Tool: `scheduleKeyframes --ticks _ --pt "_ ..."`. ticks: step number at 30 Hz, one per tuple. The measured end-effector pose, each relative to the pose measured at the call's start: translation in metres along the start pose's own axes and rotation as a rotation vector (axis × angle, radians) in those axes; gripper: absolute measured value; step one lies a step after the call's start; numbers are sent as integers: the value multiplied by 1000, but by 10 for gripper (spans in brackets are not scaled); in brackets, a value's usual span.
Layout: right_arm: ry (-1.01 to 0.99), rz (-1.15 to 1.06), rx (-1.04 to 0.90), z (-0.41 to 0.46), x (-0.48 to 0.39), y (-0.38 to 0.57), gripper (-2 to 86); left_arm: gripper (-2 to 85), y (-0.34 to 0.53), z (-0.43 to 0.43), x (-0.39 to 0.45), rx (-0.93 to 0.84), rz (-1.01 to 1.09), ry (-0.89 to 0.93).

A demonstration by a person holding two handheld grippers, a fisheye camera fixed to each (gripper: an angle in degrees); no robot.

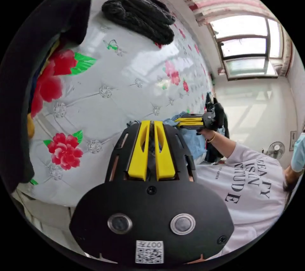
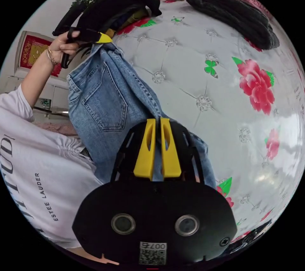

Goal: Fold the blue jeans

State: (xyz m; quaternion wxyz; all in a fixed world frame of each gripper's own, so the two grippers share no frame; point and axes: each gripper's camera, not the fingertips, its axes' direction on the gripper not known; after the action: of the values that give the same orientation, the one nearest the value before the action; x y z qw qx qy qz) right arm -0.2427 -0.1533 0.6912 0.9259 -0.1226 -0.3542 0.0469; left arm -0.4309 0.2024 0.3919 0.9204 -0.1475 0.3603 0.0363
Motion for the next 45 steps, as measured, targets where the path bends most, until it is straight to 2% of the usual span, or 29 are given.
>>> scheduleKeyframes --ticks 5,7,11,14,17,20,23,25,26,29,32,35,38,39,42,45 --pt "-42 -10 131 -9 4 47 0 -6 65 -44 -40 207 -146 119" --pt "-9 -51 112 -6 -10 62 -2 -7 100 -72 -26 310 -191 -32" --pt "54 -112 104 8 -48 119 -2 -1 130 -108 7 271 -154 -209" --pt "79 -94 115 20 -56 137 -2 59 88 -100 90 136 72 -329" --pt "130 -118 112 34 -61 138 -2 112 34 -64 159 25 288 -343" --pt "156 -125 115 44 -62 139 -3 135 -48 34 221 -243 515 -405" --pt "180 -134 121 52 -63 145 -3 130 -87 110 223 -512 577 -511" --pt "197 -141 128 56 -66 151 -3 110 -94 173 211 -794 635 -605" --pt "205 -142 132 59 -67 154 -3 89 -90 190 205 -885 651 -590" --pt "206 -127 148 66 -65 162 -3 31 -88 184 199 -901 654 -539" --pt "205 -110 171 72 -60 169 -3 2 -93 126 174 -758 512 -461" --pt "210 -106 207 70 -53 181 -3 -6 -79 15 106 -480 237 -200" --pt "192 -84 269 57 -39 191 -3 -9 9 -124 -2 -27 -100 251" --pt "187 -83 304 51 -33 193 -3 -9 29 -139 -13 40 -128 313" --pt "151 -106 356 33 -21 182 -3 -9 118 -198 -27 297 -198 357" --pt "225 -178 327 31 -14 156 -2 -9 170 -245 -27 588 -237 324"
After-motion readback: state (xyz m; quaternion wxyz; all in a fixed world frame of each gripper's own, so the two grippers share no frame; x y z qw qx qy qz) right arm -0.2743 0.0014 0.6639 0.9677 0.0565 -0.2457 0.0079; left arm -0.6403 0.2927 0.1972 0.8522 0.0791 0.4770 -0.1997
